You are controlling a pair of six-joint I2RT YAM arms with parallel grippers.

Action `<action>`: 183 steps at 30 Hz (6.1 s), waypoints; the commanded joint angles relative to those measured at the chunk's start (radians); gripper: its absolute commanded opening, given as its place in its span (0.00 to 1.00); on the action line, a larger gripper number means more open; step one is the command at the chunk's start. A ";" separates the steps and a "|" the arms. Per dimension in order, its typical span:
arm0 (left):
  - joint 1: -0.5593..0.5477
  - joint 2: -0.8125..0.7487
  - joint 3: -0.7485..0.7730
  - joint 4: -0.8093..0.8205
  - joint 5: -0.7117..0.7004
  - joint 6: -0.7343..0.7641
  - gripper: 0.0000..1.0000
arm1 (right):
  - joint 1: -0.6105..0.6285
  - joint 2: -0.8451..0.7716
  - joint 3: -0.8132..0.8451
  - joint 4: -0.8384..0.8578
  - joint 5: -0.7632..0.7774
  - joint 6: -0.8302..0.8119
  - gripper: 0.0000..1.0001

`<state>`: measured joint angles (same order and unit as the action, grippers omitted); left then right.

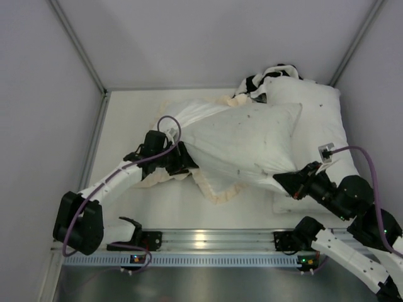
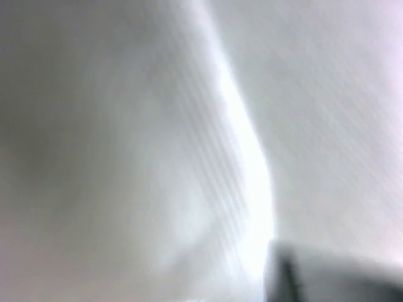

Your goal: Remove the pillowcase from the pillow

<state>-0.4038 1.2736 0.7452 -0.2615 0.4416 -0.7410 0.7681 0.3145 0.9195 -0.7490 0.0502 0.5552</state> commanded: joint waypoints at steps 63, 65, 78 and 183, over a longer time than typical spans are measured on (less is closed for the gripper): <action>0.060 -0.560 0.129 -0.459 0.034 -0.011 0.80 | -0.044 0.578 -0.120 0.154 0.197 -0.057 0.79; 0.060 -0.571 0.123 -0.458 0.037 -0.012 0.80 | -0.044 0.601 -0.212 0.213 0.083 -0.020 0.78; 0.062 -0.588 0.149 -0.459 0.091 -0.049 0.80 | 0.161 1.047 -0.280 1.132 -0.343 0.296 0.75; 0.051 -0.677 0.769 -1.038 -0.271 0.071 0.00 | -0.148 0.813 -0.174 0.757 -0.076 0.061 0.00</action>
<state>-0.3489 0.5999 1.4521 -1.2877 0.2893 -0.7174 0.6628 1.1877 0.7589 0.0261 -0.0547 0.6224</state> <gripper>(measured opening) 0.074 0.018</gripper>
